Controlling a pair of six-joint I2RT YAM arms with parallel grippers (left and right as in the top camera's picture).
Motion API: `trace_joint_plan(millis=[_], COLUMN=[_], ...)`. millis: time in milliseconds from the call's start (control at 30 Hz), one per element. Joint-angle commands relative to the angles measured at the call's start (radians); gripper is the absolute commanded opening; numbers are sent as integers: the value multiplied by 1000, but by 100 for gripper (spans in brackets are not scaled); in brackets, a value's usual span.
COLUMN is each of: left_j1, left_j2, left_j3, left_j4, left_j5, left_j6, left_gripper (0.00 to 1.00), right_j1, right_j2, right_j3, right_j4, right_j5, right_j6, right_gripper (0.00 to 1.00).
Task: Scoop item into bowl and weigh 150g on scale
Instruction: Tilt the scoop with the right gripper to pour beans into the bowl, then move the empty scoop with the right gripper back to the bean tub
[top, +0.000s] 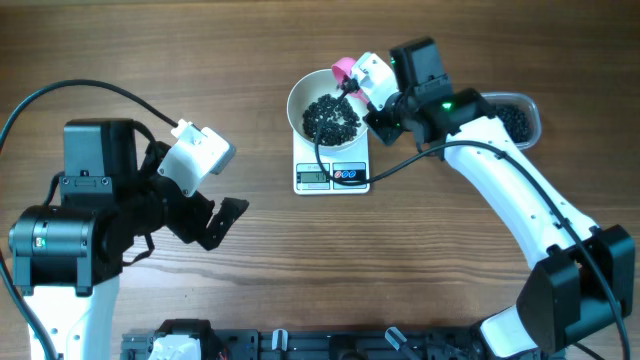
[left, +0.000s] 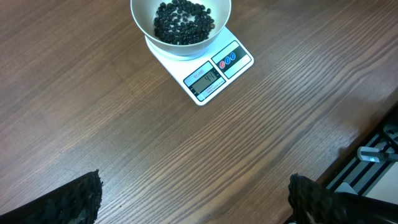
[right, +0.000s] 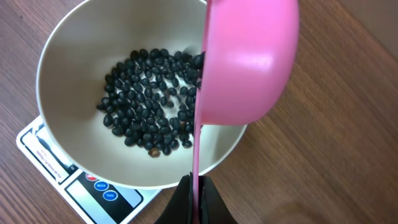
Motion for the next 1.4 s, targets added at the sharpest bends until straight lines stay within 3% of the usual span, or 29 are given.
trace_joint_plan(millis=[0, 233, 367, 567, 900, 1167, 1367], left_j1=[7, 7, 7, 7, 7, 7, 7], left_j2=[-3, -3, -3, -3, -3, -3, -3], left_j3=[14, 14, 14, 14, 14, 14, 14], left_j4=[-1, -1, -1, -1, -1, -1, -1], left_j5=[15, 15, 15, 15, 15, 15, 15], left_j6=[19, 19, 19, 19, 19, 19, 19], left_gripper=[100, 100, 100, 100, 100, 100, 100], right_j1=[18, 31, 32, 32, 3, -232, -436], right_j2=[12, 12, 12, 12, -39, -198, -212], right_j3=[-3, -3, -3, -3, 1, 8, 8], right_j4=[17, 9, 25, 14, 0, -161, -328], right_j5=[124, 58, 114, -35, 80, 108, 201], right_j6=[-42, -31, -30, 68, 102, 119, 106], right_gripper=[4, 4, 5, 4, 4, 4, 4])
